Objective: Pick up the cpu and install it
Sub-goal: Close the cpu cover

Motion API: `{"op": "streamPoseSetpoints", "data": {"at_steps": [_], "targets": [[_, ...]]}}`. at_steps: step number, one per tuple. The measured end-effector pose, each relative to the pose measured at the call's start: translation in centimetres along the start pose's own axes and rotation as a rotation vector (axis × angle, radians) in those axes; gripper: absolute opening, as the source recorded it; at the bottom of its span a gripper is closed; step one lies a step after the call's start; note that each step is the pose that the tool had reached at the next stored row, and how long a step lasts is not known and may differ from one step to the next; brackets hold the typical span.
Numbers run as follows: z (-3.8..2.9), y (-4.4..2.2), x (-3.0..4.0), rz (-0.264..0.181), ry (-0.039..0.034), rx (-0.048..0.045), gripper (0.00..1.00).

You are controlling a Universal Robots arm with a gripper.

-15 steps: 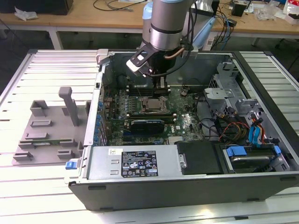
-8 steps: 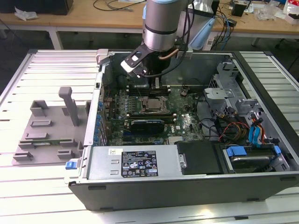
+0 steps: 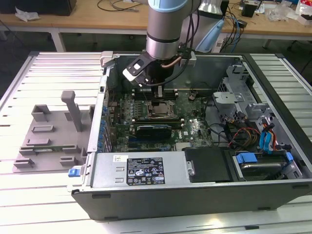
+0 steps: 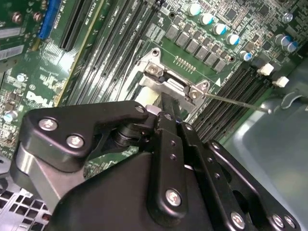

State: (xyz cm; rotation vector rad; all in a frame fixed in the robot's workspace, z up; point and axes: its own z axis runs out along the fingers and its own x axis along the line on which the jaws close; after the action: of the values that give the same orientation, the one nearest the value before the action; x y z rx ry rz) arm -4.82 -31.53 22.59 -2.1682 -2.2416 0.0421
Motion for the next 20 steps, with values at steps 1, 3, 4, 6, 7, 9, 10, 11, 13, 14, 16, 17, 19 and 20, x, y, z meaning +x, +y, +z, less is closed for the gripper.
{"op": "streamPoseSetpoints", "data": {"at_steps": [1, 3, 4, 6, 7, 9, 10, 11, 13, 14, 16, 17, 19, 20], "targets": [[0.40, -0.01, 0.00, 0.000, -0.0001, 0.0000, 0.11], [1.07, 0.01, 0.01, 0.000, -0.0002, 0.0001, 0.11], [1.45, 0.03, 0.02, 0.000, -0.0001, 0.0000, 0.11], [1.81, 0.04, 0.02, 0.000, 0.0000, 0.0000, 0.11], [1.89, 0.04, 0.02, 0.000, -0.0001, 0.0000, 0.11], [2.09, 0.04, 0.01, 0.000, -0.0009, 0.0006, 0.11], [2.13, 0.06, 0.01, 0.000, -0.0006, 0.0004, 0.11], [2.14, 0.20, 0.02, 0.000, -0.0001, 0.0005, 0.11], [2.12, 0.77, 0.00, 0.000, -0.0002, -0.0001, 0.11], [2.11, 1.11, -0.02, 0.000, -0.0003, 0.0001, 0.11], [2.02, 1.61, -0.02, -0.001, 0.0006, -0.0003, 0.11], [1.86, 1.89, -0.04, -0.001, 0.0000, 0.0007, 0.11], [1.73, 2.09, -0.04, -0.001, 0.0000, 0.0016, 0.11], [1.62, 2.32, -0.05, 0.000, 0.0000, 0.0028, 0.11]]}}
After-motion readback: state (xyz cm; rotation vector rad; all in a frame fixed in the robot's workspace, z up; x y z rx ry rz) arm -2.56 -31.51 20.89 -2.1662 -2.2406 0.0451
